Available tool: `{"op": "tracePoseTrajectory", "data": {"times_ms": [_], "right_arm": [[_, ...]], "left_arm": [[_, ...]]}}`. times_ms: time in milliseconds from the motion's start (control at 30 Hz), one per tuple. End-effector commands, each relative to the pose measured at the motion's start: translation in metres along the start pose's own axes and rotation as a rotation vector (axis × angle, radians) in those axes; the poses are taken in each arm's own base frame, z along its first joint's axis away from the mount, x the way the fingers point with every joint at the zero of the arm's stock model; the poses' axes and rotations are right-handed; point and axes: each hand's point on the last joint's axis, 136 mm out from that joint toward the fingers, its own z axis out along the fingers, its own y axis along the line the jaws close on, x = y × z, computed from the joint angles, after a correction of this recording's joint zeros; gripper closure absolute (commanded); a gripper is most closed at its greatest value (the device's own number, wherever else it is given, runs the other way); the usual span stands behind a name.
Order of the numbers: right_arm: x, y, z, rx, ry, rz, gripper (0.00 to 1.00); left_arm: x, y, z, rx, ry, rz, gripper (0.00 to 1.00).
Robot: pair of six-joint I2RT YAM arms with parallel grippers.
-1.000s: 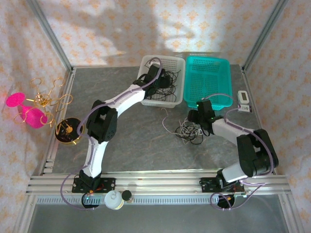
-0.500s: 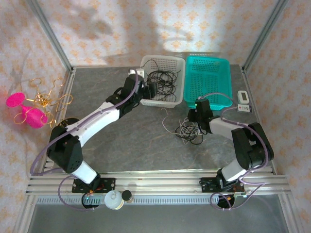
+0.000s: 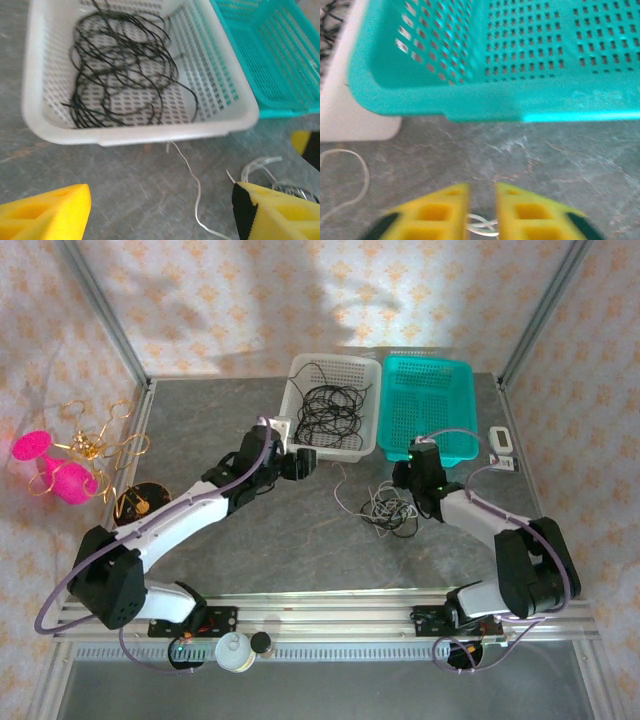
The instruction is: Untangle the cables
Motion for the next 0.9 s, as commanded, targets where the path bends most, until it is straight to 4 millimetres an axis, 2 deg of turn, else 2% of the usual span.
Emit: {"op": "tracePoseTrajectory", "data": {"times_ms": [0, 100, 200, 300, 367, 600, 667, 700, 800, 867], "right_arm": [[0.016, -0.014, -0.002, 0.080, 0.066, 0.009, 0.58], [0.016, -0.011, -0.005, 0.052, 0.065, 0.031, 0.54], [0.014, -0.010, -0.010, 0.045, 0.051, 0.048, 0.53], [0.015, -0.009, -0.012, 0.035, 0.050, 0.048, 0.52], [0.015, -0.009, -0.014, 0.032, 0.050, 0.043, 0.52], [0.015, 0.001, -0.017, -0.028, 0.049, 0.029, 0.52], [0.017, 0.002, -0.017, -0.035, 0.055, 0.021, 0.52], [0.018, 0.001, -0.018, -0.035, 0.054, 0.019, 0.52], [0.017, 0.001, -0.020, -0.038, 0.042, 0.019, 0.52], [0.015, 0.001, -0.021, -0.042, 0.032, 0.022, 0.52]], "left_arm": [[0.021, -0.023, 0.011, 0.087, 0.071, 0.046, 0.24], [0.049, -0.041, 0.024, 0.108, 0.128, 0.027, 0.24], [0.078, -0.060, 0.039, 0.119, 0.167, -0.005, 0.16], [0.101, -0.062, 0.061, 0.090, 0.216, -0.087, 0.07], [0.110, -0.060, 0.076, 0.039, 0.225, -0.105, 0.06], [0.108, -0.049, 0.119, -0.086, 0.197, -0.089, 0.16], [0.106, -0.050, 0.125, -0.093, 0.187, -0.087, 0.24], [0.116, -0.048, 0.134, -0.094, 0.207, -0.078, 0.27], [0.120, -0.051, 0.145, -0.082, 0.217, -0.072, 0.38], [0.122, -0.047, 0.151, -0.114, 0.229, -0.058, 0.56]]}}
